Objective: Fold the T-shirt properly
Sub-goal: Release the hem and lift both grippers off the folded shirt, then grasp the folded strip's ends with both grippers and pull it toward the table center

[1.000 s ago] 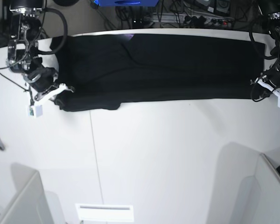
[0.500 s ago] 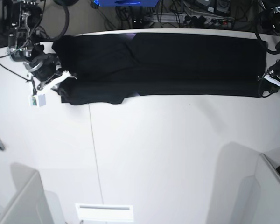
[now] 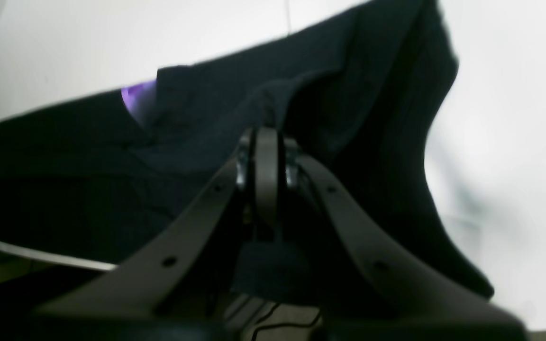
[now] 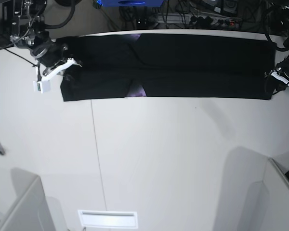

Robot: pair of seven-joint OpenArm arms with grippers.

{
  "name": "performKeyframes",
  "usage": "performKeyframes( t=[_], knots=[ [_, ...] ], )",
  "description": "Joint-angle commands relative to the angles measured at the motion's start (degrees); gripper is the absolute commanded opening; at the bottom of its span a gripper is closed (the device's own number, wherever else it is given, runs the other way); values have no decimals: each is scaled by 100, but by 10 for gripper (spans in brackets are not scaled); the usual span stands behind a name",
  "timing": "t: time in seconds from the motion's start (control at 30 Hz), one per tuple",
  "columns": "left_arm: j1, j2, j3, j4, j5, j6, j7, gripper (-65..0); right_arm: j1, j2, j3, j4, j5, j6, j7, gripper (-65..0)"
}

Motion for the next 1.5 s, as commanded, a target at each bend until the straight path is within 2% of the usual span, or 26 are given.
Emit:
performKeyframes(
  t=[0.0, 0.1, 0.33, 0.63, 0.67, 0.77, 0.8, 0.97, 1.07, 1.13, 1.2, 1.27, 1.37, 1.4, 1.47],
  knots=[
    [66, -131, -55, 96, 2, 27, -112, -650, -89, 56, 36, 135, 50, 12, 128, -650],
    [154, -122, -46, 96, -6, 27, -112, -650, -151, 56, 36, 99, 6, 12, 137, -650],
    [357, -78, -46, 69, -6, 27, -121, -650, -160, 12, 1, 82, -627, 12, 110, -650],
    [321, -34, -55, 96, 11, 27, -121, -650, -151, 12, 36, 73, -671, 12, 93, -650],
    [313, -34, -64, 96, 11, 27, -121, -624, -151, 12, 36, 73, -671, 12, 93, -602],
    [304, -34, -345, 96, 2, 27, -121, -481, -160, 12, 36, 73, -671, 12, 93, -452],
    [304, -25, -485, 96, 2, 27, -121, -433, -160, 12, 36, 73, -671, 12, 110, -425],
    [295, 1, -1198, 104, -24, 27, -121, -265, -160, 12, 45, 82, -698, 12, 137, -429],
    [304, 238, -1558, 272, -77, 19, -121, -227, -142, 12, -26, 108, -698, 29, 286, -429],
    [357, 484, -1725, 474, -270, 19, -121, -234, -160, 12, -35, 108, -680, 38, 568, -429],
    [453, 678, -1760, 614, -464, -34, -121, -267, -160, 12, -184, 108, -689, 38, 779, -444],
    [488, 810, -1734, 632, -543, -227, -121, -357, -133, 56, -404, 108, -698, 38, 831, -497],
    [427, 977, -1453, 553, -525, -395, -121, -607, -1, 65, -738, 73, -698, 38, 708, -650],
    [427, 986, -1373, 509, -525, -377, -121, -650, 42, 65, -791, 64, -698, 38, 638, -650],
    [418, 994, -1162, 359, -525, -377, -139, -650, 60, 12, -835, -24, -698, 29, 603, -650]
  ],
)
